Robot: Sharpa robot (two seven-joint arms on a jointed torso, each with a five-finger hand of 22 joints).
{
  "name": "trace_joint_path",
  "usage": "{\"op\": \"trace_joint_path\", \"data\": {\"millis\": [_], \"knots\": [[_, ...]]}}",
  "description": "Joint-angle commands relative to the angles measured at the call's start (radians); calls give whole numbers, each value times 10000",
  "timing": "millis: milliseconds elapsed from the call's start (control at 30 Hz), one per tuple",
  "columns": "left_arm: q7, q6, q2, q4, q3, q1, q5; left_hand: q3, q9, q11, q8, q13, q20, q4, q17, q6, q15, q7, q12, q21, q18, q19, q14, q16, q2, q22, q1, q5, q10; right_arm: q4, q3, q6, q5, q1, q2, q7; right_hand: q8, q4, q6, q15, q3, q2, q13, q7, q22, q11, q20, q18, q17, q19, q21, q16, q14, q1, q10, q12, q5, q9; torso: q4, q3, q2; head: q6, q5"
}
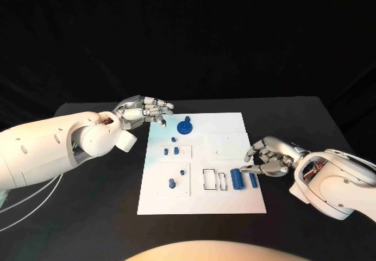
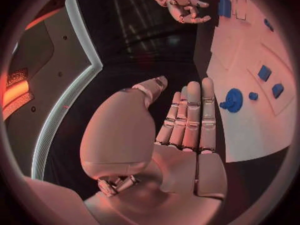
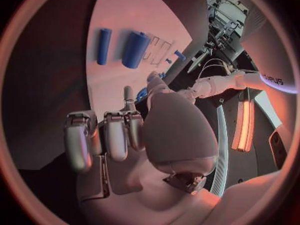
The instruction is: Assemble the parts on the task board
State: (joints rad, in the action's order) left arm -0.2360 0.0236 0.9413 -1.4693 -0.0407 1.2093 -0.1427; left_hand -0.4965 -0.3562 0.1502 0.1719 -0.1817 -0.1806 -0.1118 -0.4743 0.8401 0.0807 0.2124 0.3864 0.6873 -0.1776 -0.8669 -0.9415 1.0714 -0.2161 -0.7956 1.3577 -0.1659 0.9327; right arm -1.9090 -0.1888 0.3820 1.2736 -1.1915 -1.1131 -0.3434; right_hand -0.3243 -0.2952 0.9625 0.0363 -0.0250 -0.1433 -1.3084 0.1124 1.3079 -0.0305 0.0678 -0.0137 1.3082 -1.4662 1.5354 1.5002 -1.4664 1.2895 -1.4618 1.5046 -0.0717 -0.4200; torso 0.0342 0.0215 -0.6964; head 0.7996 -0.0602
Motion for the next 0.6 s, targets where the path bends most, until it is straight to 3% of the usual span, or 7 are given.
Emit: {"op": "trace_joint_path", "data": {"millis": [33,100,133,167,200,600], "knots": [[-193,209,-5,-41,7,-22,70,41,10,-9,16,10,-5,5,8,-76,19,0,42,-61,-48,-69,34,-33,-29,11,-56,3,-53,2,-2,72,-4,104,120,-1095,-88,-4,9,50,124,18,-1682,-60,2426,22,-41,-3,1425,-839,-308,254,-824,-264,-464,73,-114,-10,-21,-9,-12,-4,-30],[-186,234,1,-41,7,-28,71,50,8,-10,25,10,-6,-3,8,-67,18,-1,47,-71,-49,-73,35,-32,-24,18,-56,0,-54,18,-4,87,7,142,173,-1217,-123,-8,11,50,188,15,-1729,-66,2442,25,-41,7,1526,-854,-261,301,-841,-364,-487,95,-139,-12,-28,-11,-16,0,-49],[-179,253,5,-38,7,-31,71,53,8,-10,27,10,-6,-5,8,-65,18,-1,48,-73,-49,-74,36,-32,-24,20,-56,0,-54,32,-5,86,13,159,205,-1272,-146,-8,13,49,279,22,-1770,-68,2452,31,-43,13,1563,-863,-233,319,-846,-439,-511,117,-289,-15,-29,-14,-20,-3,-51],[-171,270,10,-34,7,-34,71,71,7,-9,35,10,-7,-15,8,-60,20,0,52,-84,-48,-77,38,-32,-31,29,-63,1,-59,51,-6,67,26,178,243,-1343,-267,3,102,67,562,89,-1912,-107,2495,55,-54,41,1722,-906,-98,385,-871,-530,-599,199,-809,-73,-22,-16,-22,-7,-50],[-165,281,14,-30,7,-36,71,75,7,-9,37,10,-7,-18,8,-59,20,1,53,-87,-48,-78,39,-31,-32,32,-65,1,-60,68,-7,32,42,193,270,-1405,-301,6,112,74,645,114,-1954,-117,2506,63,-57,49,1766,-917,-62,403,-878,-527,-624,222,-851,-97,-23,-17,-23,-7,-46],[-153,334,36,-30,7,-43,71,104,7,-8,48,9,-10,-38,8,-55,22,2,61,-107,-48,-85,41,-30,-37,47,-76,3,-67,166,-14,-405,349,435,531,-1890,-467,-11,120,91,1138,157,-2093,-150,2575,87,-74,97,2010,-988,164,496,-920,-809,-707,294,-768,-235,-6,-16,-21,-1,-50]]}}
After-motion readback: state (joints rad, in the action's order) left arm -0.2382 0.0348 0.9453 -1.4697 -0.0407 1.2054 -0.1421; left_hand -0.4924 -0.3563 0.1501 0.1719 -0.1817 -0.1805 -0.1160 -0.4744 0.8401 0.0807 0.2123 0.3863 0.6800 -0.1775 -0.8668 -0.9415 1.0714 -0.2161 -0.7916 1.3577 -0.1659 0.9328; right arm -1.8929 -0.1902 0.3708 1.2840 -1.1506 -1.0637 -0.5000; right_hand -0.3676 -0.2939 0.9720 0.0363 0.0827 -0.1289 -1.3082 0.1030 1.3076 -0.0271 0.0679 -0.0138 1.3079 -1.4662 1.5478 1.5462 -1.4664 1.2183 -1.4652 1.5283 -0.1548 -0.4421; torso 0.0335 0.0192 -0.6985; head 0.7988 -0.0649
